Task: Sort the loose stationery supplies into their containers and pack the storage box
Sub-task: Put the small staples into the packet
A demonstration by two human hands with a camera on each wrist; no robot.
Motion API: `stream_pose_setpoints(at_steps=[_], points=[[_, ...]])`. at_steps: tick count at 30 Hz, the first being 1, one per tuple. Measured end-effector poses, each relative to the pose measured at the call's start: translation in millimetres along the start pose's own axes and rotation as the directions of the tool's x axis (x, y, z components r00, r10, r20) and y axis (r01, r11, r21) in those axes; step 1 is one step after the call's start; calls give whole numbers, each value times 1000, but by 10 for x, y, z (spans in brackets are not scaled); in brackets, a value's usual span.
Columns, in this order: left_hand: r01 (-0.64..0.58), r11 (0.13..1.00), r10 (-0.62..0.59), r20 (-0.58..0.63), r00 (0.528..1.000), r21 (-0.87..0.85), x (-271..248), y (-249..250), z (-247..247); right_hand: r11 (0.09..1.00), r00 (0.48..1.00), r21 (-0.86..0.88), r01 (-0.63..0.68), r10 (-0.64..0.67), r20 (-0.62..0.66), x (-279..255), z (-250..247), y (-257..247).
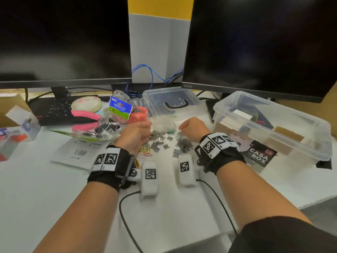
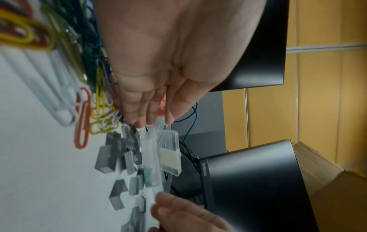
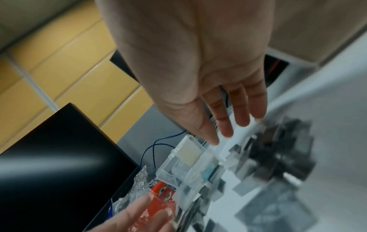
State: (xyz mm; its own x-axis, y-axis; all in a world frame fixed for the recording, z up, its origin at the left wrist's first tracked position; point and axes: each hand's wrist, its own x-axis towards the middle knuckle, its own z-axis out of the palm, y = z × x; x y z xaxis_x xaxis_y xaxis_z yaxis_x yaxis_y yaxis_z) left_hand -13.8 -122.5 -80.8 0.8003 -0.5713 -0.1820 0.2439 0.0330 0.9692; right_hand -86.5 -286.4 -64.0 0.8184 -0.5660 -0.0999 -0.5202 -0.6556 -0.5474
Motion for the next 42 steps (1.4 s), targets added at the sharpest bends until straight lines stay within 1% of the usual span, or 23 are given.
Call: stream_pose_setpoints(at_steps=[3, 5, 8, 11, 15, 20, 24, 27, 30, 33, 36, 39, 42], points=[[13, 1000, -13, -11, 1000, -3, 52, -34, -14, 997, 998, -69, -40, 43, 38, 104, 97, -25], [13, 1000, -13, -16, 1000, 13, 84, -49, -26, 998, 998, -47, -37, 39, 42, 169, 163, -32], [21, 1000, -22, 15, 1000, 22, 93, -51, -26, 998, 998, 49, -26, 23, 51, 185, 210, -29], [34, 999, -34, 19, 999, 20, 119, -60, -49, 986, 1000, 166, -15, 14, 8, 213, 206, 25], [65, 997, -64, 25, 998, -29, 152, -63, -79, 918, 1000, 396, -13, 8, 14, 246, 209, 101], [72, 990, -62, 88, 994, -118, 165, -74, -65, 862, 999, 504, 50, -49, -15, 230, 228, 94], [26, 990, -16, 68, 998, -142, 183, -89, -65, 880, 995, 473, 41, -78, 57, 225, 239, 83], [4, 986, 5, 55, 998, -165, 185, -85, -66, 902, 986, 426, 71, -127, 104, 195, 220, 45], [-4, 985, 7, 21, 1000, -171, 184, -83, -92, 906, 982, 408, 112, -165, 97, 162, 204, 43], [-30, 997, 28, -19, 999, -70, 172, -73, -121, 887, 979, 441, 139, -190, 73, 169, 216, 54], [-47, 998, 49, -50, 998, 41, 161, -53, -139, 881, 960, 432, 195, -261, 99, 171, 228, 26], [-34, 993, 42, -71, 997, 115, 162, -41, -161, 891, 928, 384, 243, -328, 176, 165, 268, -42], [-26, 990, 38, -87, 995, 142, 168, -37, -163, 905, 880, 336, 259, -365, 305, 147, 327, -131]])
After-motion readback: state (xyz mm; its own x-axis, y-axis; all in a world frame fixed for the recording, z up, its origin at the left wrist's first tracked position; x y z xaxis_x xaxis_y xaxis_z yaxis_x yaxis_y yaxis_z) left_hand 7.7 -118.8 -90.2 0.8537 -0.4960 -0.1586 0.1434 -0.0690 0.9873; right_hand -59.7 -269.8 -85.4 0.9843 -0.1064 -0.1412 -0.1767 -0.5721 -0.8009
